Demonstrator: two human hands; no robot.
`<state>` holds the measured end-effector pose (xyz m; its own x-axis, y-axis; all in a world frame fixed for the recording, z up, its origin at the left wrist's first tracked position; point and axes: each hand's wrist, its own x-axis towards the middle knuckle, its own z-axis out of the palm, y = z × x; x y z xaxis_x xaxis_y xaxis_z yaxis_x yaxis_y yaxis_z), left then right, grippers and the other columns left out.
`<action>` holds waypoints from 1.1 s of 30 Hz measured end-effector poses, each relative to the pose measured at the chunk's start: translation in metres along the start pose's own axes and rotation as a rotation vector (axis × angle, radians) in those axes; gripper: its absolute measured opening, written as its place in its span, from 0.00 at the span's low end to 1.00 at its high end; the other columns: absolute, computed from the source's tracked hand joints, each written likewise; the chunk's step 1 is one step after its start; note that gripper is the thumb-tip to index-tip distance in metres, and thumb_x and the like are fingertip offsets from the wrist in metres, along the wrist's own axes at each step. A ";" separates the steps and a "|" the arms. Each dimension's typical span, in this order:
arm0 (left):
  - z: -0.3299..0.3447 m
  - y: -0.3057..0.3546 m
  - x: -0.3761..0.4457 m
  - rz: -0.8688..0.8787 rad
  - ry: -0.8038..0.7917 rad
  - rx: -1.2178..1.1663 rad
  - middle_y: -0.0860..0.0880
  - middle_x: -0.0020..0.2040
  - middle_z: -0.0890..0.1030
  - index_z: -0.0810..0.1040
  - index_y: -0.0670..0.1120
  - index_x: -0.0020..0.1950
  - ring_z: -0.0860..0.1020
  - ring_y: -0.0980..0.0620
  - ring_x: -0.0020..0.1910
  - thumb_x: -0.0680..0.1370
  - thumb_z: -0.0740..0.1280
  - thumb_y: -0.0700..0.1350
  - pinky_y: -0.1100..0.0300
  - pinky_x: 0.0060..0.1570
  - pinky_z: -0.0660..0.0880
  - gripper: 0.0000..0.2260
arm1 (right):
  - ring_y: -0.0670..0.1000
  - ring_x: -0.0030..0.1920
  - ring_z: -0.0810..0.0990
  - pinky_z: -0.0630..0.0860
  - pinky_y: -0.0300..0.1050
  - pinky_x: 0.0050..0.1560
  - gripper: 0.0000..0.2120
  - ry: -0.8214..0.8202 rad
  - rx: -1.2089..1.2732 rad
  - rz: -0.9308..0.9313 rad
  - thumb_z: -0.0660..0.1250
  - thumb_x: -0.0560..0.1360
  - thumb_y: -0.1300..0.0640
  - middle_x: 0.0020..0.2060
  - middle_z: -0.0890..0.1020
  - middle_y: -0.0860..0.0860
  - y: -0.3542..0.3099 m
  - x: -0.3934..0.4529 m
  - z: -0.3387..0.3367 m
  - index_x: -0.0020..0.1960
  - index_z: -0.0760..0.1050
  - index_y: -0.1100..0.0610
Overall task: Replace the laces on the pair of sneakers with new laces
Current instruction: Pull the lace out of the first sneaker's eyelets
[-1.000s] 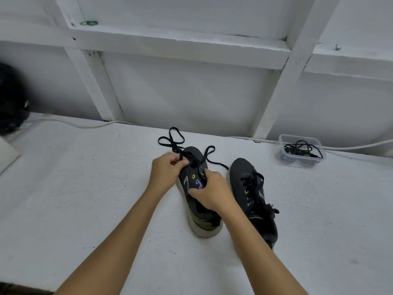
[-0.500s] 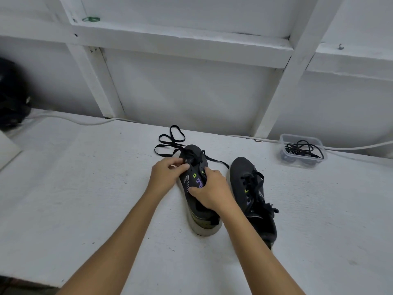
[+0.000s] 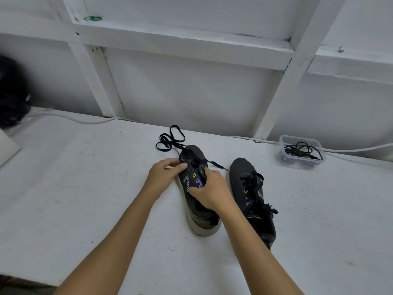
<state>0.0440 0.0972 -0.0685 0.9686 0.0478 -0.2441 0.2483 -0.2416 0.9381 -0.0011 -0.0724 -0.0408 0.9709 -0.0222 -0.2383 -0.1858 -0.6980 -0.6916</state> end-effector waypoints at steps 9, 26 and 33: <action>-0.022 0.039 0.015 -0.010 0.025 0.055 0.53 0.46 0.84 0.81 0.49 0.48 0.80 0.53 0.45 0.80 0.68 0.49 0.59 0.43 0.75 0.05 | 0.54 0.53 0.79 0.80 0.49 0.53 0.20 -0.003 0.002 0.007 0.74 0.70 0.49 0.56 0.78 0.52 0.001 0.001 0.001 0.58 0.74 0.55; -0.026 0.032 0.013 -0.046 0.441 -0.264 0.53 0.47 0.80 0.77 0.48 0.50 0.82 0.54 0.46 0.82 0.65 0.51 0.56 0.44 0.78 0.07 | 0.55 0.52 0.79 0.79 0.48 0.53 0.18 -0.006 -0.003 0.002 0.74 0.70 0.49 0.55 0.77 0.53 0.001 0.002 0.001 0.54 0.74 0.55; -0.002 0.018 0.003 0.080 -0.075 0.136 0.59 0.53 0.82 0.85 0.55 0.55 0.79 0.60 0.51 0.75 0.75 0.52 0.67 0.48 0.73 0.10 | 0.54 0.51 0.80 0.80 0.49 0.53 0.21 -0.011 -0.005 0.005 0.74 0.69 0.48 0.55 0.77 0.52 0.000 0.002 0.001 0.58 0.75 0.53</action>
<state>0.0516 0.0953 -0.0520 0.9802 -0.0485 -0.1921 0.1609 -0.3709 0.9146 0.0006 -0.0720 -0.0417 0.9683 -0.0184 -0.2492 -0.1902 -0.7012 -0.6871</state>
